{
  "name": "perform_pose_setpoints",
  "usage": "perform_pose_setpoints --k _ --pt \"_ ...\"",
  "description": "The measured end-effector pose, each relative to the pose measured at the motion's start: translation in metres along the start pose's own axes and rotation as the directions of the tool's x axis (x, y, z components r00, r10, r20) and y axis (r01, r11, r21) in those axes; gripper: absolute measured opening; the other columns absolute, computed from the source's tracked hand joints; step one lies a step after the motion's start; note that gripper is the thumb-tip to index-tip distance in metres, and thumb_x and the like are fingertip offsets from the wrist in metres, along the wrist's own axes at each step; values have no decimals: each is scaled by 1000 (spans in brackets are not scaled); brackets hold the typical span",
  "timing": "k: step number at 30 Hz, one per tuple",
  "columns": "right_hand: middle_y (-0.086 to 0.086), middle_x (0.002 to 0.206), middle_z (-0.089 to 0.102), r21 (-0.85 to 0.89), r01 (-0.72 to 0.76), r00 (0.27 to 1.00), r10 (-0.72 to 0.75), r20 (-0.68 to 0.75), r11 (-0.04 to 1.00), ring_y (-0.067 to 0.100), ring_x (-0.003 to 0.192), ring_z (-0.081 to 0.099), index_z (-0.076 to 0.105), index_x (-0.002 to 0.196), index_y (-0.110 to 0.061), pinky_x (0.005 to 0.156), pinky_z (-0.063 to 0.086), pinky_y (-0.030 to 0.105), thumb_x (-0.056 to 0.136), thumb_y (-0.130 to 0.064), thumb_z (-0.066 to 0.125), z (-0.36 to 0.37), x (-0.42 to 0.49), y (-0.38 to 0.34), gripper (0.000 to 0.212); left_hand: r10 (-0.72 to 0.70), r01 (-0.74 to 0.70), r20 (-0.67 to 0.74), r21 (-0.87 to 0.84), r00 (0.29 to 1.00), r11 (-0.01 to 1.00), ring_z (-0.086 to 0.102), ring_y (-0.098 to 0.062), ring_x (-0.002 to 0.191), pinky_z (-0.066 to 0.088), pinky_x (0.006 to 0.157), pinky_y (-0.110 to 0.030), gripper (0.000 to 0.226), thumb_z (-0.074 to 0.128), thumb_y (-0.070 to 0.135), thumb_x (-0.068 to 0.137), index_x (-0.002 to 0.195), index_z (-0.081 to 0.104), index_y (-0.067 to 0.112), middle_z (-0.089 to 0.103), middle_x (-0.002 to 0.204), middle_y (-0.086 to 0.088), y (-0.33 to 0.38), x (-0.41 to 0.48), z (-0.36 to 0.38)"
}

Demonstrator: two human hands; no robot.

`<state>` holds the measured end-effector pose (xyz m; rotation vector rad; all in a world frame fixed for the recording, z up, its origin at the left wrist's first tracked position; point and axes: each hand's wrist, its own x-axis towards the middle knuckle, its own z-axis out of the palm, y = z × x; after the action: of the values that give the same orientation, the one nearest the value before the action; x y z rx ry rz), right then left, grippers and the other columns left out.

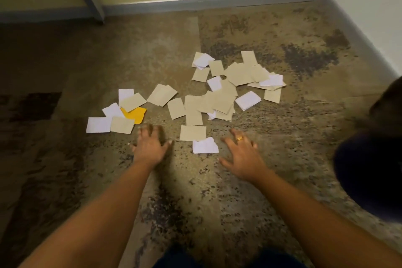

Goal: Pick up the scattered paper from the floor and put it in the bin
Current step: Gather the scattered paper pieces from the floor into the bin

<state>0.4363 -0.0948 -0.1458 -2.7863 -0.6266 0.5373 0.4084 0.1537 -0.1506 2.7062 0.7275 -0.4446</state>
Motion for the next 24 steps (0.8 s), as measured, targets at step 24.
perform_pose_setpoints --k 24 --pt "0 158 11 -62 84 971 -96 -221 995 24 146 -3 25 142 -46 106 -10 54 84 -69 24 56 79 -32 62 -79 77 -146 -20 986 997 -13 -31 145 2 107 -71 73 23 64 91 150 1 28 -9 159 -5 -37 74 11"
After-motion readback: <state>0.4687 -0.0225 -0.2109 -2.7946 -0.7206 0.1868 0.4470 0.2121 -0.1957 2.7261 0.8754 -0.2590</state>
